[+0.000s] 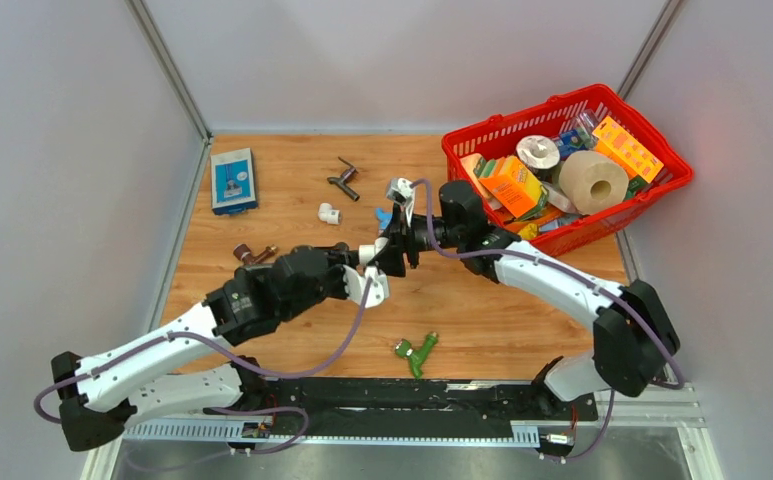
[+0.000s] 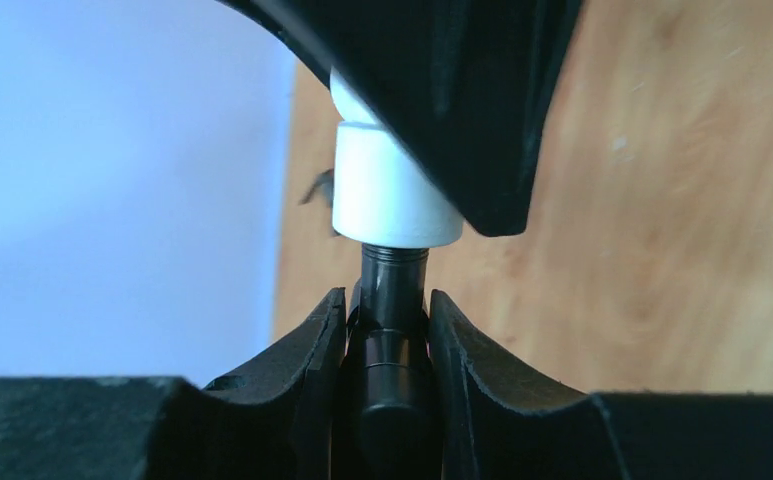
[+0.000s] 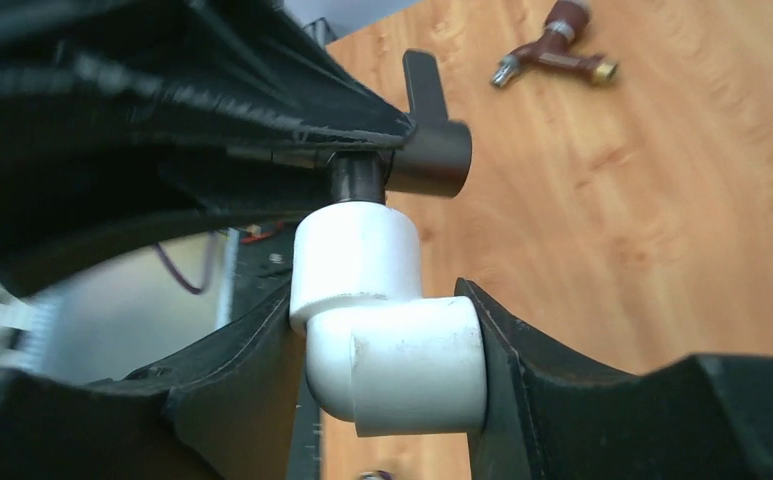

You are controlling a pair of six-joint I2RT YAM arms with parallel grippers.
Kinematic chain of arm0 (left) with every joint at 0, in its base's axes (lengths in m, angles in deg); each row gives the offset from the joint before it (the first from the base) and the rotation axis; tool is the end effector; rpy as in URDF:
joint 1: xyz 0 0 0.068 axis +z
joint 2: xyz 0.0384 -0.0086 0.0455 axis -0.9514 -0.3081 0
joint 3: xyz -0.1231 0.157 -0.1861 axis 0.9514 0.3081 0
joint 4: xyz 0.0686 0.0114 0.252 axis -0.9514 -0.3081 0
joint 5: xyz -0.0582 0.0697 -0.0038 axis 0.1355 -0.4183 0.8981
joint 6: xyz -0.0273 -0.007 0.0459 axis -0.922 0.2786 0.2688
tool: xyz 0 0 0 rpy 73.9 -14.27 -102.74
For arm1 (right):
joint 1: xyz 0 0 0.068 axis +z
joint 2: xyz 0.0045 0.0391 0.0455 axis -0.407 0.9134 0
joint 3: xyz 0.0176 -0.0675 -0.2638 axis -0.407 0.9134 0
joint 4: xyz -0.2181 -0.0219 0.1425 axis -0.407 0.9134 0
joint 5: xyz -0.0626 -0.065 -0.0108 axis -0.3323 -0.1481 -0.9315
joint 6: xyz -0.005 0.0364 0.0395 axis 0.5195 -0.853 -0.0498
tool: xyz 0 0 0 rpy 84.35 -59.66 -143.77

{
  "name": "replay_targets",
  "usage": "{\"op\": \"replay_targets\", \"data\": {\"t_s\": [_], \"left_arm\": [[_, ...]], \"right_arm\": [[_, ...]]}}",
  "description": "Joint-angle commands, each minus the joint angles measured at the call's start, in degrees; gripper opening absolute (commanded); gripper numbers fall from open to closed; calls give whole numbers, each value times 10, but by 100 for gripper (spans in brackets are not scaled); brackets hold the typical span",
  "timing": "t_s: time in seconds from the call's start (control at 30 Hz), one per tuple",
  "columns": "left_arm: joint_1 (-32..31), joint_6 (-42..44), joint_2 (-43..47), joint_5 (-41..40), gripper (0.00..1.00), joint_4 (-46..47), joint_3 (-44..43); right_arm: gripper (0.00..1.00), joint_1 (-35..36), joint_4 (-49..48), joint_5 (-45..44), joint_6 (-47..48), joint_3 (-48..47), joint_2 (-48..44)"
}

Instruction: Install the water faucets

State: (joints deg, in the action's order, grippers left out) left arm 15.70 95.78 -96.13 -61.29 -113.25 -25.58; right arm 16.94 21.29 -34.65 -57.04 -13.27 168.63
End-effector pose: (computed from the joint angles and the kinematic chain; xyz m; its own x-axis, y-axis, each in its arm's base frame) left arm 0.1103 -0.1556 0.3394 0.2921 0.7490 -0.5947 0.7412 0.2156 0.6357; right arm 0.2252 0.2302 0.3013 -0.3281 -0.1965 -0.9240 -0.9446 0.0706 0.3205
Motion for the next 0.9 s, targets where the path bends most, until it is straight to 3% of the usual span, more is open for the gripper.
{"op": "replay_targets", "data": {"t_s": [0.0,0.07,0.23,0.33,0.43,0.67,0.77,0.87], "left_arm": [[-123,195,24,-318,0,326,87],[-137,226,26,-346,0,370,116],[-137,205,47,-328,0,344,125],[-124,153,59,-295,0,282,108],[-70,70,67,-233,0,196,84],[87,-56,62,34,0,71,21],[176,-95,35,221,0,34,-20],[223,-109,-15,338,0,-5,-54]], "right_arm": [[5,-12,-118,6,-268,-10,63],[5,-13,-157,5,-302,4,75],[12,-20,-205,-15,-320,20,65],[39,-25,-180,-34,-252,12,34],[57,-36,-139,-43,-157,-6,-3],[82,-46,-55,-78,135,4,-120],[86,-45,-34,-59,269,33,-170],[88,-45,-30,-37,360,62,-204]]}}
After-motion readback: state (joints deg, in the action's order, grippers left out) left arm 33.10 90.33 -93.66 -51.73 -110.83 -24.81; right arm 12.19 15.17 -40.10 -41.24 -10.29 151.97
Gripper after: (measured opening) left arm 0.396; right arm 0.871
